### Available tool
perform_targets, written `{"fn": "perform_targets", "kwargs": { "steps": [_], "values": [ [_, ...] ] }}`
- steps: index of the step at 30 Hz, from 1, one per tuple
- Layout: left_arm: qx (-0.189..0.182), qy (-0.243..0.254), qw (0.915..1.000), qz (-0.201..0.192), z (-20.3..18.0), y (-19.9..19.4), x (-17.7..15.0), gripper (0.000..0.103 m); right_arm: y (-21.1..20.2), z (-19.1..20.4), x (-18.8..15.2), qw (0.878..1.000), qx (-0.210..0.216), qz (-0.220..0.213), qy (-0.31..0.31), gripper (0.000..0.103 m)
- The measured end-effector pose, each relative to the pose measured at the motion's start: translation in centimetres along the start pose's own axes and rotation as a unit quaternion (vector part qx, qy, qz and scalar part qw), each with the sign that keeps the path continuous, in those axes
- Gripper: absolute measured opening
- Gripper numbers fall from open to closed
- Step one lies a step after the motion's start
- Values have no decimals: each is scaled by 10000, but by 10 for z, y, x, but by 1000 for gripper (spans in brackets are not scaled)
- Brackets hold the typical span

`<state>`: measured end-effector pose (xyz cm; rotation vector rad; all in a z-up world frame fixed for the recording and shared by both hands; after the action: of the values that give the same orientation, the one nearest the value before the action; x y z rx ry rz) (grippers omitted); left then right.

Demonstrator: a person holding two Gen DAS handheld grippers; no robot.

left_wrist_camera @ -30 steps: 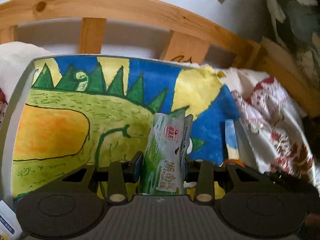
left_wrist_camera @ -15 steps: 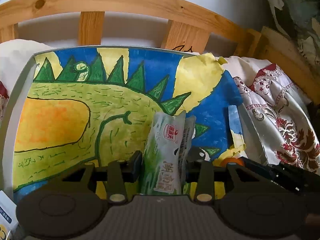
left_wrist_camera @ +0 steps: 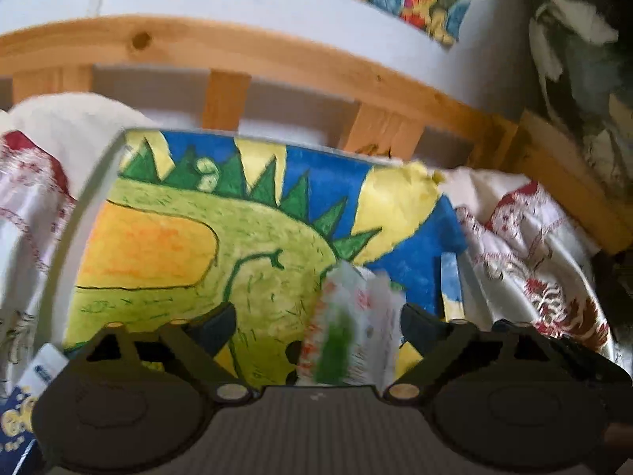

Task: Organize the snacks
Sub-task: 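Carry the pouch and mandarin into the dinosaur box with both tools, then release the pouch and mandarin in the box and withdraw both tools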

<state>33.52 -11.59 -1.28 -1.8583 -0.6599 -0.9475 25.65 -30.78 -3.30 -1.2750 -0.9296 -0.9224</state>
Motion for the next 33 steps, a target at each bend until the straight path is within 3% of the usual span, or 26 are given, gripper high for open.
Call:
{"fn": "perform_targets", "kwargs": {
  "steps": [12,17,27,33],
  "values": [
    [407,5,9969,-671,2,-71,1,102,-37,8,18,9985,159,-524,-78,97],
    [564,-46,9936,-982,4,-106,-11,102,-53,21,21,9968,355,-703,-144,102],
    [953,-86,9880,-1213,12,-171,-37,102,-98,48,21,9910,759,-958,-540,102],
    [964,85,9885,-1165,9,-204,-58,102,-128,62,19,9883,961,-937,-725,102]
  ]
}}
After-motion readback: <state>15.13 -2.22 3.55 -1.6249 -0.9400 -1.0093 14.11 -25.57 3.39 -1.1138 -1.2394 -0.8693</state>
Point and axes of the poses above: each gripper's, at about its wrist camera, not at the fingertips, and y roughly the way its jaws point, z to its left, x to its top, the point moved 1 cm from there along y, roughly the way its jaws point, and after that the axes turned 6 degrees about -z, right-handed, at the moved point
